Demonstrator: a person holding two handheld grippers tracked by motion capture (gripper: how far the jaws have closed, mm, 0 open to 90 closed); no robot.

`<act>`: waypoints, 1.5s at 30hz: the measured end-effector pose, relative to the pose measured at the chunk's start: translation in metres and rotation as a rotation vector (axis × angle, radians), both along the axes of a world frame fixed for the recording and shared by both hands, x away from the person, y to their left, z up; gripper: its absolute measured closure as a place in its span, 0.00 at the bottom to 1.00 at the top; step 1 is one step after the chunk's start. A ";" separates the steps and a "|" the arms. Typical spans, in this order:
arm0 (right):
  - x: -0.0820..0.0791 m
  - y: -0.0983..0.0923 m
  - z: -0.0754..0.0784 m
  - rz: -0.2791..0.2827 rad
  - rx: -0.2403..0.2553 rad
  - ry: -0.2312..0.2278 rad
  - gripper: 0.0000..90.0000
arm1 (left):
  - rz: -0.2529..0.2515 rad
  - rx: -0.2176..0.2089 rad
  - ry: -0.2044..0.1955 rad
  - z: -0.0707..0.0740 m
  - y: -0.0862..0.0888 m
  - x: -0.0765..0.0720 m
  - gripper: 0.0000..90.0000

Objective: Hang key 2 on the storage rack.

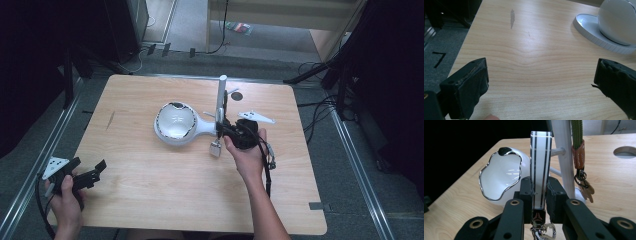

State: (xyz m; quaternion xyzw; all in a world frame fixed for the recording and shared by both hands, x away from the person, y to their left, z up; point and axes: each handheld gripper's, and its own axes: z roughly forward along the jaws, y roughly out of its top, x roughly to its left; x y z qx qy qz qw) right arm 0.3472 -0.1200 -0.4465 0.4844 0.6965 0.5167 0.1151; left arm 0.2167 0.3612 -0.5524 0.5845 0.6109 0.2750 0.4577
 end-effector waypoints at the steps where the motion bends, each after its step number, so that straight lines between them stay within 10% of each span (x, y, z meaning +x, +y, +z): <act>1: 0.001 -0.001 0.000 0.000 0.014 0.007 0.86 | 0.000 0.000 0.000 0.000 0.000 0.000 0.00; 45: 0.016 -0.014 0.002 -0.141 0.018 0.021 0.91 | -0.001 0.004 0.005 0.000 -0.001 0.001 0.00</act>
